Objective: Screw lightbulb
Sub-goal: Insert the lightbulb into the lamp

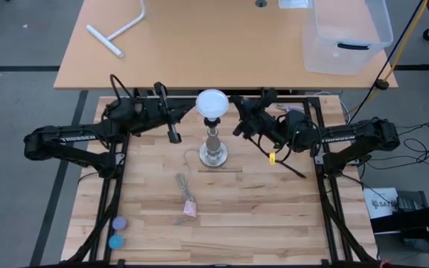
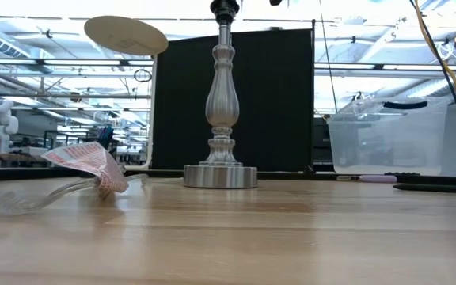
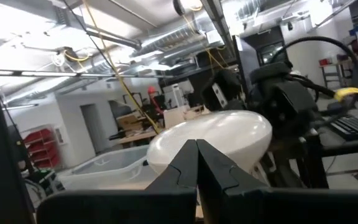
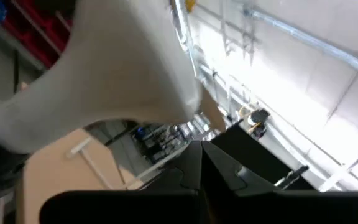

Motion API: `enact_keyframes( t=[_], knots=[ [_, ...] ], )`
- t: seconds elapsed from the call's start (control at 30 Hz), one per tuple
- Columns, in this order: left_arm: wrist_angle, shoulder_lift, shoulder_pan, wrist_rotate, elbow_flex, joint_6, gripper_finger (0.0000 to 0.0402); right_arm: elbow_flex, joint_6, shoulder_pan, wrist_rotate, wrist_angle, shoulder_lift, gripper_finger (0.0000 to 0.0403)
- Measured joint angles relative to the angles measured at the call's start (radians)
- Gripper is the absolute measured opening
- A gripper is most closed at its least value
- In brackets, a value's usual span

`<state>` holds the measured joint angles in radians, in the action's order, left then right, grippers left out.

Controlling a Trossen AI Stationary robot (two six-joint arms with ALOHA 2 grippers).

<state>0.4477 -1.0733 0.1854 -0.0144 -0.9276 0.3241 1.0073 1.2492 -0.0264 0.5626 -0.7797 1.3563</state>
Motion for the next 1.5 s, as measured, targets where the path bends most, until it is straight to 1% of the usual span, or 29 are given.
enact_keyframes(
  t=[0.13, 0.27, 0.37, 0.47, 0.63, 0.8, 0.93, 1.03, 1.2, 1.4, 1.5],
  knots=[
    [0.001, 0.0, -0.008, 0.0, 0.0, 0.014, 0.0, 0.0, 0.021, -0.001, -0.066, -0.009, 0.0, 0.0],
    [0.001, 0.0, -0.011, -0.004, 0.0, 0.022, 0.0, 0.0, 0.03, 0.002, -0.072, -0.01, 0.0, 0.0],
    [-0.006, 0.0, -0.004, -0.039, 0.0, 0.022, 0.0, 0.0, 0.03, 0.013, -0.075, 0.0, 0.0, 0.0],
    [-0.02, 0.0, 0.016, -0.054, 0.0, 0.022, 0.0, 0.0, 0.019, 0.031, -0.098, 0.003, -0.001, 0.0],
    [-0.031, -0.041, 0.055, -0.069, 0.0, 0.018, 0.0, 0.0, 0.003, 0.064, -0.103, 0.011, -0.001, 0.0],
    [-0.008, -0.086, 0.103, -0.075, 0.0, 0.003, 0.0, 0.0, -0.023, 0.093, -0.102, 0.058, 0.0, 0.0],
    [-0.009, -0.079, 0.125, -0.09, 0.0, -0.005, 0.0, 0.0, -0.037, 0.106, -0.102, 0.129, 0.0, 0.0],
    [-0.005, -0.036, 0.122, -0.119, 0.001, -0.004, 0.0, 0.0, -0.053, 0.105, -0.096, 0.156, 0.0, 0.0],
    [-0.016, 0.033, 0.085, -0.103, 0.0, -0.021, 0.0, 0.0, -0.058, 0.059, -0.037, 0.132, 0.0, 0.0],
    [-0.054, 0.042, 0.008, -0.068, 0.0, -0.023, 0.0, 0.0, -0.064, -0.008, -0.034, 0.068, 0.0, 0.0],
    [-0.068, 0.039, -0.019, -0.069, 0.0, 0.012, 0.0, 0.0, -0.059, -0.025, -0.035, 0.046, 0.0, 0.0]
  ],
)
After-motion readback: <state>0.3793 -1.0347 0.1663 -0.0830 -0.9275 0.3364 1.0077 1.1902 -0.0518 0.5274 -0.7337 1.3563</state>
